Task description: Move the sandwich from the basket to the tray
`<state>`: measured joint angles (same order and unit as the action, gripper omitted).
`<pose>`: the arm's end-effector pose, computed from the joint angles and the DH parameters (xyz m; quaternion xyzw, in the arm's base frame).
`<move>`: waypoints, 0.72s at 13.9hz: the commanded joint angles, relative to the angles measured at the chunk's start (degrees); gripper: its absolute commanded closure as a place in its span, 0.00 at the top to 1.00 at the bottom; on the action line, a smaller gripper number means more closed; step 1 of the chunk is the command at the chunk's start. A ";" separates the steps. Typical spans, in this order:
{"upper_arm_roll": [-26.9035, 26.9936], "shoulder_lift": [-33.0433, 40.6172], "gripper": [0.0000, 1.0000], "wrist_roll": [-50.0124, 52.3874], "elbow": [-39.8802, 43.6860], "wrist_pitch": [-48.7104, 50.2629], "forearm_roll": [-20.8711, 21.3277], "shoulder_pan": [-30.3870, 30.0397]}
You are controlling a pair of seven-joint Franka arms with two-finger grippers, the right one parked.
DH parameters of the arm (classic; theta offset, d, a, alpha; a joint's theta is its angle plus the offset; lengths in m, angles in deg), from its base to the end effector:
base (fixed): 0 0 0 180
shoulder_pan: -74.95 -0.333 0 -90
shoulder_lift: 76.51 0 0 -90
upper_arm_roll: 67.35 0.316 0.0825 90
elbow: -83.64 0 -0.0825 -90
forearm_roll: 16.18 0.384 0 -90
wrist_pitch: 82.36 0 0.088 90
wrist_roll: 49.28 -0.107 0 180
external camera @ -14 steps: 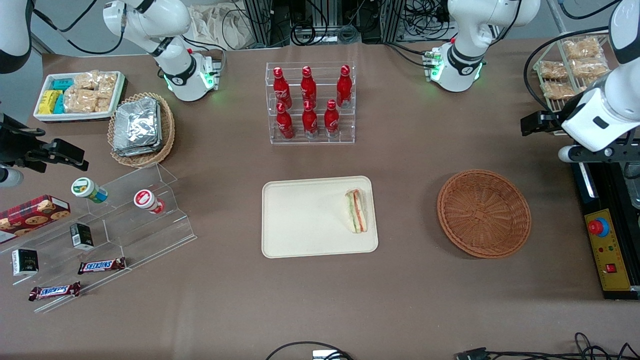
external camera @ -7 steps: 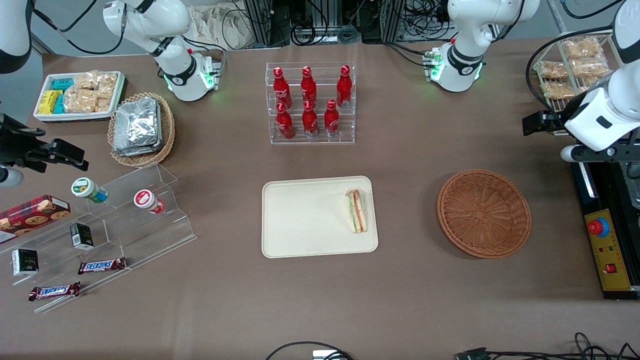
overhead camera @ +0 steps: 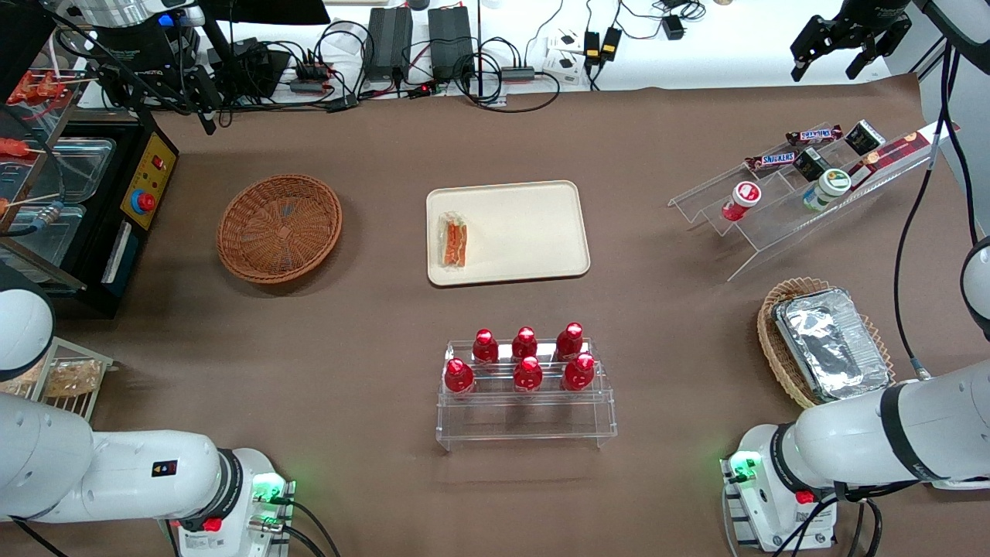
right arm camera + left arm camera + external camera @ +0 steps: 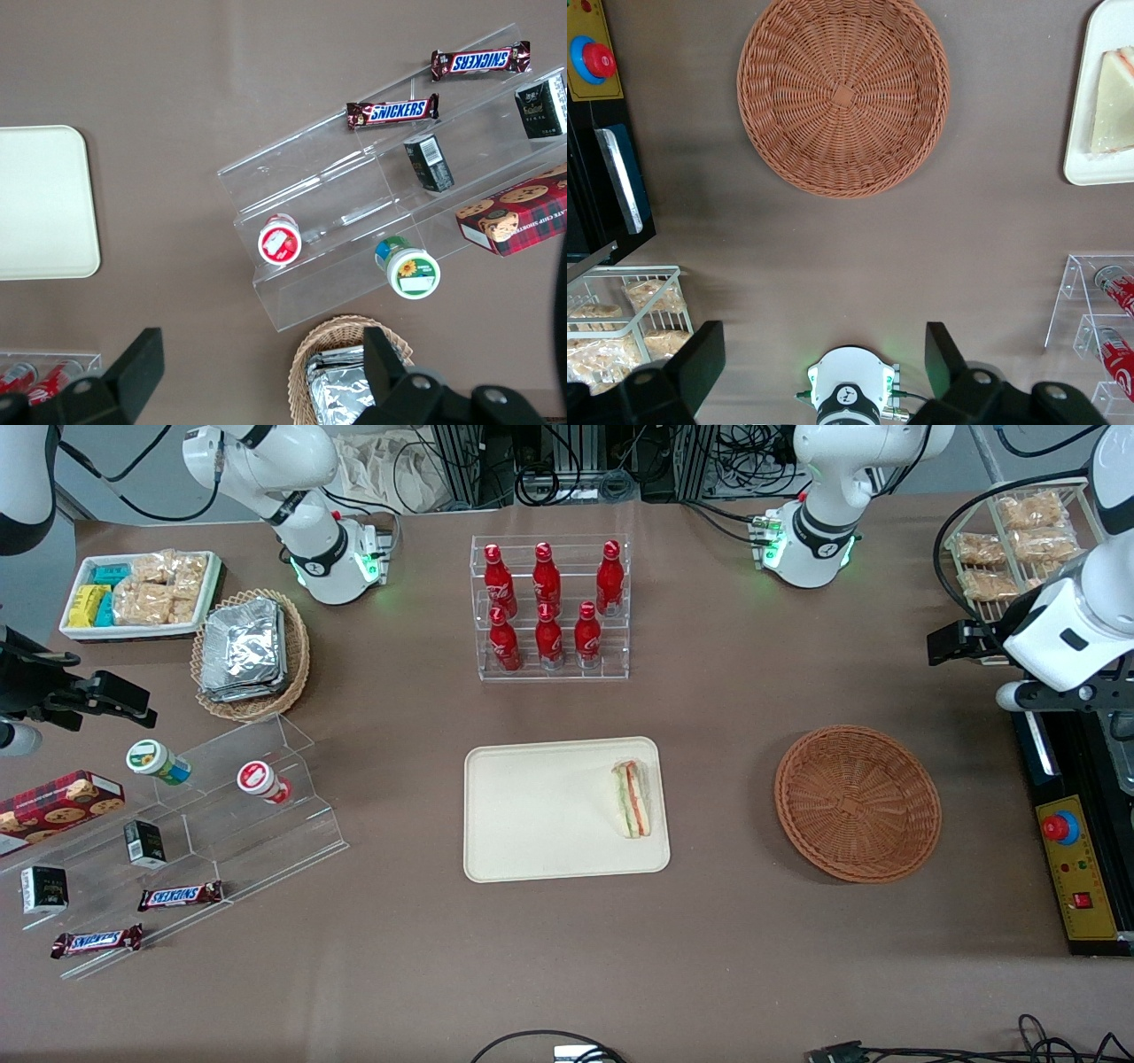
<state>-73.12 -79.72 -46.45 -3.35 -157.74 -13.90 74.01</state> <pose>0.5406 -0.0391 0.5993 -0.9914 0.0151 0.1274 0.0255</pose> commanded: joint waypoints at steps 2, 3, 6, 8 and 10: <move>-0.82 1.71 1.00 0.33 -1.60 -0.91 0.80 -0.74; -0.82 1.72 1.00 0.33 -1.60 -0.91 0.80 -0.74; -0.82 1.54 1.00 0.51 -1.51 -1.96 0.72 -0.65; -0.91 1.45 1.00 2.43 -1.51 -3.46 0.54 -0.65; -0.82 1.63 1.00 3.32 -1.60 -3.55 0.28 -0.82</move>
<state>-73.20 -79.72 -44.57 -3.37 -160.21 -13.86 74.02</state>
